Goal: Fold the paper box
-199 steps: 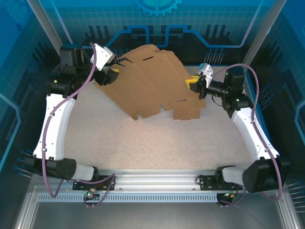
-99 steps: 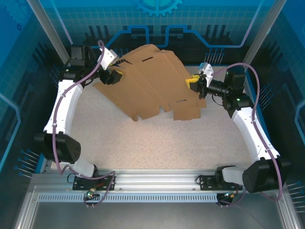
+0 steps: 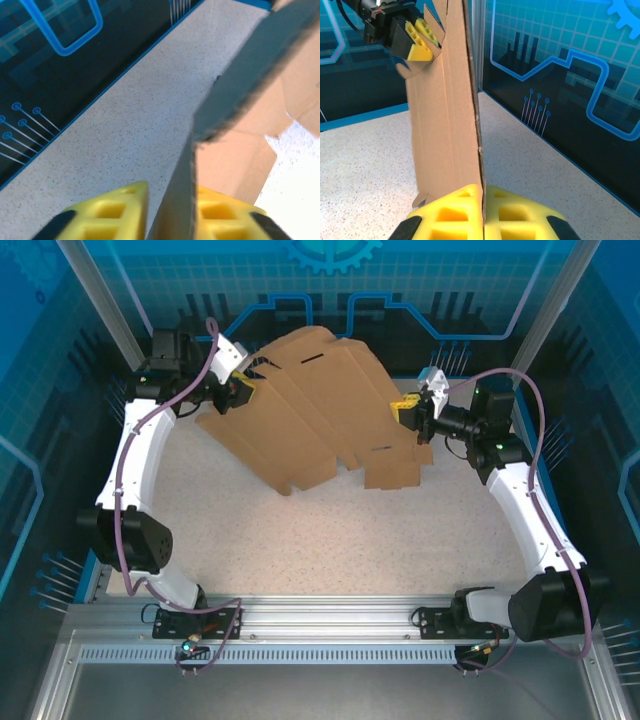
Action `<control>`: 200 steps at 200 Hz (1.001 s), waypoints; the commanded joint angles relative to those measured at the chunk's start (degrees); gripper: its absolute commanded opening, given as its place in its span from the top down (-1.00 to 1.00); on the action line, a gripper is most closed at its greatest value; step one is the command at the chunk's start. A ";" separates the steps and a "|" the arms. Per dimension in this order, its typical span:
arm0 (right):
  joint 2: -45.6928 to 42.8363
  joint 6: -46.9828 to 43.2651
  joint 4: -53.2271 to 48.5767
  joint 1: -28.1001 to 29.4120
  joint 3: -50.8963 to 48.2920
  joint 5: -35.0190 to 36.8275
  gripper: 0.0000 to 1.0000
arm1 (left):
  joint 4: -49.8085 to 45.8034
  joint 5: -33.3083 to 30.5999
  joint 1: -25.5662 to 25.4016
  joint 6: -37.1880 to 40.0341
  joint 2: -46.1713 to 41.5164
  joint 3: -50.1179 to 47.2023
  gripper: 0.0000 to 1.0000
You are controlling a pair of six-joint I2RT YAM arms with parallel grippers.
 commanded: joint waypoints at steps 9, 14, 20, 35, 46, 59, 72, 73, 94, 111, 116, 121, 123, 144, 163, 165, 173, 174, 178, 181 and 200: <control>-0.01 3.94 2.84 -0.80 1.79 1.91 1.00 | -4.17 2.30 0.45 -2.91 0.54 4.22 0.73; -0.07 4.25 2.65 -0.84 1.99 2.34 1.00 | -4.46 2.28 0.45 -4.16 0.46 4.76 0.74; -0.14 4.56 2.27 -0.81 2.24 2.86 1.00 | -4.83 2.40 0.46 -5.66 0.24 5.47 0.74; -0.55 5.54 0.76 -0.87 3.13 4.80 1.00 | -5.41 2.43 0.45 -10.78 -0.90 6.70 0.75; -0.71 6.05 -1.49 -0.80 4.28 6.74 1.00 | -5.67 2.91 0.48 -14.56 -2.32 6.69 0.75; -0.62 6.53 -5.32 -0.80 6.01 9.01 1.00 | -5.03 3.40 0.43 -19.45 -4.62 5.48 0.76; -0.28 7.16 -10.35 -0.65 8.30 10.87 1.00 | -2.81 3.11 0.37 -27.00 -7.36 2.87 0.81; -0.27 7.21 -10.71 -0.64 8.50 11.02 1.00 | -2.44 3.13 0.37 -27.00 -7.63 2.68 0.81; 0.13 7.98 -17.22 -0.55 11.18 12.82 1.00 | 0.75 3.84 0.20 -38.23 -12.01 -2.61 0.92; 0.48 7.49 -22.28 -0.12 12.82 15.70 1.00 | 2.40 3.77 -0.23 -43.91 -15.37 -7.50 0.98; 0.53 7.13 -23.56 0.14 13.07 16.83 1.00 | 2.80 3.77 -0.29 -44.92 -16.27 -9.03 0.99; 0.51 6.61 -24.53 0.45 13.19 17.92 1.00 | 3.27 3.85 -0.49 -45.93 -17.15 -10.52 0.99; 0.48 6.43 -24.81 0.55 13.16 18.37 1.00 | 3.56 3.85 -0.57 -46.42 -17.49 -11.34 0.99; 0.21 4.31 -26.41 1.69 11.84 22.04 1.00 | 7.35 3.85 -1.42 -51.04 -20.13 -19.41 0.99; 0.34 1.83 -26.50 3.33 10.38 25.18 1.00 | 7.96 3.37 -2.17 -53.54 -20.08 -24.86 0.99; 0.39 1.52 -26.47 3.60 10.27 25.54 1.00 | 7.96 3.34 -2.25 -53.66 -20.00 -25.39 0.99; 0.54 0.25 -26.29 4.40 9.71 26.71 1.00 | 8.54 2.87 -2.32 -54.26 -19.56 -27.43 0.98; 0.58 0.07 -26.28 4.53 9.65 26.89 1.00 | 8.68 2.84 -2.34 -54.37 -19.53 -27.71 0.98; 0.70 -0.58 -26.13 4.97 9.23 27.38 1.00 | 9.18 2.68 -2.36 -54.63 -19.31 -28.80 0.96; 0.85 -1.15 -25.91 5.38 8.86 27.91 1.00 | 9.58 2.45 -2.36 -54.79 -19.18 -29.60 0.95; 2.17 -3.59 -25.71 7.14 7.93 30.45 1.00 | 12.59 -0.65 -2.36 -56.55 -17.49 -33.87 0.91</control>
